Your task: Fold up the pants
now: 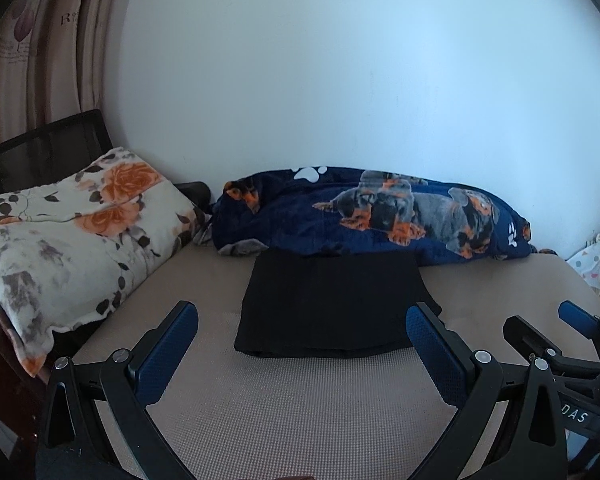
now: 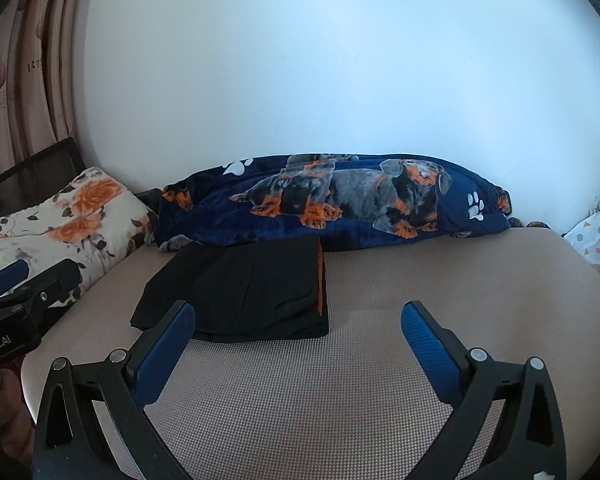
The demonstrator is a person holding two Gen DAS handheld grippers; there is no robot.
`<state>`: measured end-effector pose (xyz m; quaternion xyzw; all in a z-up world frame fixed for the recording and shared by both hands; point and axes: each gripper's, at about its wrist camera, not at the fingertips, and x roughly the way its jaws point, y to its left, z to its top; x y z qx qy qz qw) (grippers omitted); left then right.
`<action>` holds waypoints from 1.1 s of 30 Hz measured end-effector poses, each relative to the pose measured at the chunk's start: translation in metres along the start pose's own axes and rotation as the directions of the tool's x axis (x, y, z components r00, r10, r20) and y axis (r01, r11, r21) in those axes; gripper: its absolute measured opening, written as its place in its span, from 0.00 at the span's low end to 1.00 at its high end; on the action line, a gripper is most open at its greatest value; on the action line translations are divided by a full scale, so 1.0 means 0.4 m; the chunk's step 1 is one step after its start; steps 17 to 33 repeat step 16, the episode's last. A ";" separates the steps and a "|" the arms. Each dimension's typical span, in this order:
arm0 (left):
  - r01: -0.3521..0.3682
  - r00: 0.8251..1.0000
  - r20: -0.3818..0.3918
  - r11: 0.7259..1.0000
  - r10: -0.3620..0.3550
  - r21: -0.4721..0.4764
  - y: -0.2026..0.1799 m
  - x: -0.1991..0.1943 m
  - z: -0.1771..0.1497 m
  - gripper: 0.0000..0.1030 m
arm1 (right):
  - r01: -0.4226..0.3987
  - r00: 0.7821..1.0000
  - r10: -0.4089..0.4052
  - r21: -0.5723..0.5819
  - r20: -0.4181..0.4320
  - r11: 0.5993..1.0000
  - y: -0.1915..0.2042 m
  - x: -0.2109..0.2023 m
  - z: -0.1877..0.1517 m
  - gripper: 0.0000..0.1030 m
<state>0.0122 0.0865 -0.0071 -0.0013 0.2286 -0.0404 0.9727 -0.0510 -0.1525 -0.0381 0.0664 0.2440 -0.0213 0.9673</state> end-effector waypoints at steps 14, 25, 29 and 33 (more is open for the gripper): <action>0.026 0.996 -0.080 0.999 -0.029 -0.032 0.007 0.091 -0.028 1.00 | -0.002 0.998 0.002 -0.009 -0.057 1.000 0.001 0.059 -0.022 0.99; 0.020 0.996 -0.085 0.999 -0.023 -0.033 0.006 0.095 -0.032 1.00 | -0.003 0.998 0.002 -0.010 -0.058 1.000 0.000 0.061 -0.023 0.99; 0.020 0.996 -0.085 0.999 -0.023 -0.033 0.006 0.095 -0.032 1.00 | -0.003 0.998 0.002 -0.010 -0.058 1.000 0.000 0.061 -0.023 0.99; 0.020 0.996 -0.085 0.999 -0.023 -0.033 0.006 0.095 -0.032 1.00 | -0.003 0.998 0.002 -0.010 -0.058 1.000 0.000 0.061 -0.023 0.99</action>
